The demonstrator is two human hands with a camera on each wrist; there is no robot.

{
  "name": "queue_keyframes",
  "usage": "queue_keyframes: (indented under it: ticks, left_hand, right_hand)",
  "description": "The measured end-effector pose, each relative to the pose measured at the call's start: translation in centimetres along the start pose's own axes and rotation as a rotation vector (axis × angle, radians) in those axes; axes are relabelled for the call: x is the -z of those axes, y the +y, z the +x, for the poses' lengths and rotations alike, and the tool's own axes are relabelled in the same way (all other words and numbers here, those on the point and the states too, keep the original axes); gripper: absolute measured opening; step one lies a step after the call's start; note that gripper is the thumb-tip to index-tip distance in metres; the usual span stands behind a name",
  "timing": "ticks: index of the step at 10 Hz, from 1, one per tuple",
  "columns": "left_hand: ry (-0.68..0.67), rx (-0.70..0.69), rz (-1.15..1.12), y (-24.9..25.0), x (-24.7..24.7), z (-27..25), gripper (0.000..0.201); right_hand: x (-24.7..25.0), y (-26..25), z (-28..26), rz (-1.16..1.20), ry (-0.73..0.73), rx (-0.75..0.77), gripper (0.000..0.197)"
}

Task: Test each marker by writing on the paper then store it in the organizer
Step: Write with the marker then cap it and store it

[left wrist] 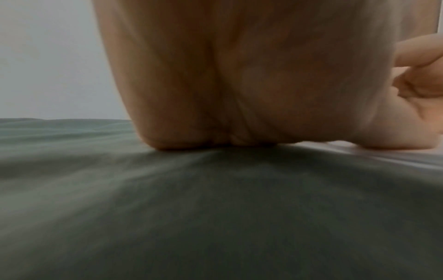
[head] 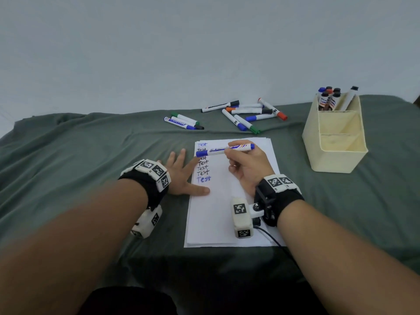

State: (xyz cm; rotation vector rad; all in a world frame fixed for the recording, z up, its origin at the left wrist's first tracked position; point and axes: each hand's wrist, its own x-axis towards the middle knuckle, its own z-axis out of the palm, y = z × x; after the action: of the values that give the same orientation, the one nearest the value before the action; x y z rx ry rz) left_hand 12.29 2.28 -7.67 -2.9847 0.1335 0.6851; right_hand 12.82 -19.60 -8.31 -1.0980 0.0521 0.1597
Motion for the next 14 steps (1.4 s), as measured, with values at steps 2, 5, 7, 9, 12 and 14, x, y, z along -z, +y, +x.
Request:
queue_keyframes:
  ticks: [2,5,7,9,12,14]
  left_hand:
    - [-0.005,-0.006,-0.010,0.0,0.1,-0.1,0.134]
    - [-0.006,-0.009,-0.029,0.1,0.3,-0.5,0.137]
    - [-0.023,-0.006,-0.040,0.2,0.5,-0.8,0.139]
    - [-0.031,-0.007,-0.050,0.3,0.7,-0.9,0.138]
    - [-0.024,0.004,-0.033,0.2,0.4,-0.7,0.122]
    - [-0.018,0.002,-0.034,0.2,0.4,-0.7,0.121]
  right_hand:
    - [-0.4,-1.5,-0.3,0.156,0.081,0.027,0.018]
    - [2.7,-17.1,0.6,-0.789,0.298,0.597,0.061]
    - [6.9,-23.2,0.2,-0.987,0.507,0.794,0.059]
    - [10.1,-20.3,-0.7,-1.122,0.543,0.651,0.050]
    - [11.0,-22.5,0.7,-1.012,0.666,0.804,0.052]
    - [11.9,-22.3,2.0,-1.384,0.633,0.594,0.029]
